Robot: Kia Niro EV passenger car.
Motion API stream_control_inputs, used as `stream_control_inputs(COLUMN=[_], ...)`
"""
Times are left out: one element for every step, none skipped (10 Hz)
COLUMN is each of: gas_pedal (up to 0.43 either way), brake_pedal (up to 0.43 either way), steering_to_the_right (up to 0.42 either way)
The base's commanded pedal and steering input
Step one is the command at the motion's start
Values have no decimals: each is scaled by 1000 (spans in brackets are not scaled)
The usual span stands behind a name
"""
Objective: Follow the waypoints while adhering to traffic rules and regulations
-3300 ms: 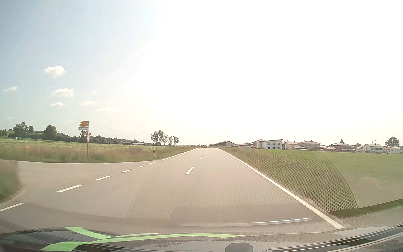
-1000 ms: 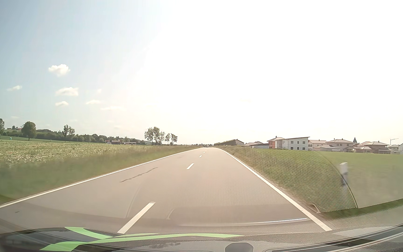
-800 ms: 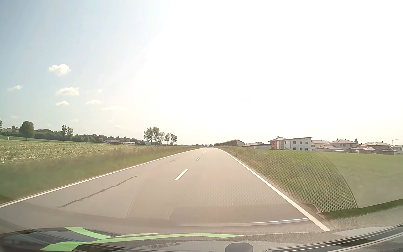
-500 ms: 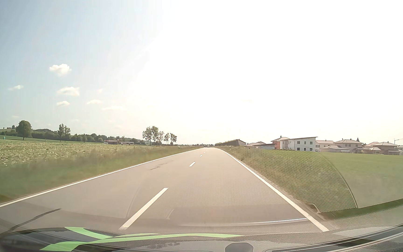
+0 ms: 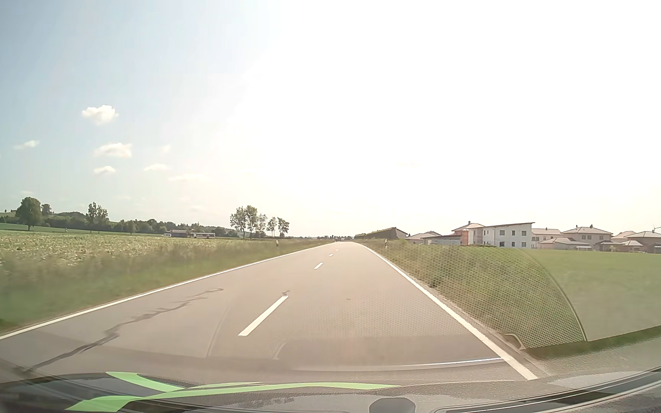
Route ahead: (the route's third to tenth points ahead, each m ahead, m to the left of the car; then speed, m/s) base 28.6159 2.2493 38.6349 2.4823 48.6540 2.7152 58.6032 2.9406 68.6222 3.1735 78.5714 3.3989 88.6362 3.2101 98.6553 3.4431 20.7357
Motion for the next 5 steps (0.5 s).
stream_control_inputs(gas_pedal=[118,118,130,130,130], brake_pedal=[0,0,0,0,0], steering_to_the_right=[-3,-3,-3,-3,-3])
